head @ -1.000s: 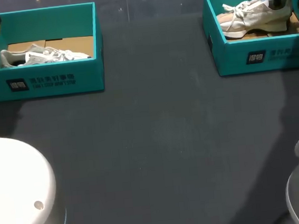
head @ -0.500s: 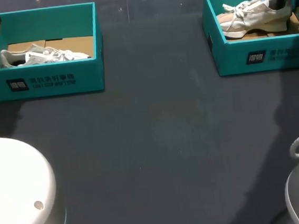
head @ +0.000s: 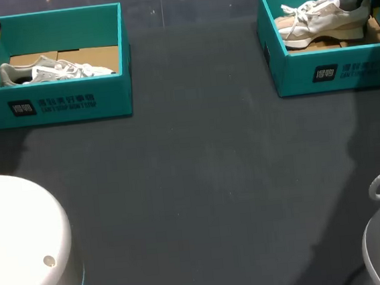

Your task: Take the shoe out of the shoebox, open the shoe tongue, remove and reinsert the insole, then place the shoe into the shoebox

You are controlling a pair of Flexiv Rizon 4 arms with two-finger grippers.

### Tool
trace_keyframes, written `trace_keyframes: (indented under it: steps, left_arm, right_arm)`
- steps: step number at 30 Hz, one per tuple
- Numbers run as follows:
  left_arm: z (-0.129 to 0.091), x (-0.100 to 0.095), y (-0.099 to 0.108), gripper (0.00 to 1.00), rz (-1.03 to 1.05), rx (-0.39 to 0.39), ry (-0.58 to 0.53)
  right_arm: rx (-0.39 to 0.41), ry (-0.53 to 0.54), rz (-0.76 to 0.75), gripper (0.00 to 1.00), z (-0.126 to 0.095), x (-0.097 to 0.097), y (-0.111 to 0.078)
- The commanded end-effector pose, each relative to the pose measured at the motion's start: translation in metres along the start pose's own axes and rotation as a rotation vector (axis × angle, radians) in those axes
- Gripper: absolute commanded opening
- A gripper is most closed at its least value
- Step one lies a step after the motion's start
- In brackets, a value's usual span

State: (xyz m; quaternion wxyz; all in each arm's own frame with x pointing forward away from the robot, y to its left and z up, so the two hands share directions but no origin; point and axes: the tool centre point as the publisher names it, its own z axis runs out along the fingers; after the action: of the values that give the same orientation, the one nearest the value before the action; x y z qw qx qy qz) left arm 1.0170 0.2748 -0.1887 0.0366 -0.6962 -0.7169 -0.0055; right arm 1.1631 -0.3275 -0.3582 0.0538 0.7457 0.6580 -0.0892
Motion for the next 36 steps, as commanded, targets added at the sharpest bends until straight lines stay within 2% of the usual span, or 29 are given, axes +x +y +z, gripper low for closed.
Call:
trace_keyframes:
  steps: [1,15,24,36]
  left_arm:
    - [0.0,0.0,-0.001,1.0,0.001,-0.003,0.001]
    - [0.0,0.0,-0.001,1.0,0.001,-0.003,0.001]
    - [0.0,0.0,-0.001,1.0,0.001,-0.003,0.001]
    - [0.0,0.0,-0.001,1.0,0.001,-0.003,0.001]
  right_arm:
    - [-0.004,-0.027,0.015,0.0,-0.021,-0.001,-0.003]
    - [-0.04,-0.151,0.071,0.0,-0.06,-0.036,-0.011]
    - [-0.069,-0.159,0.062,0.0,-0.077,-0.04,-0.012]
    - [-0.077,-0.168,0.041,0.0,-0.112,-0.047,-0.011]
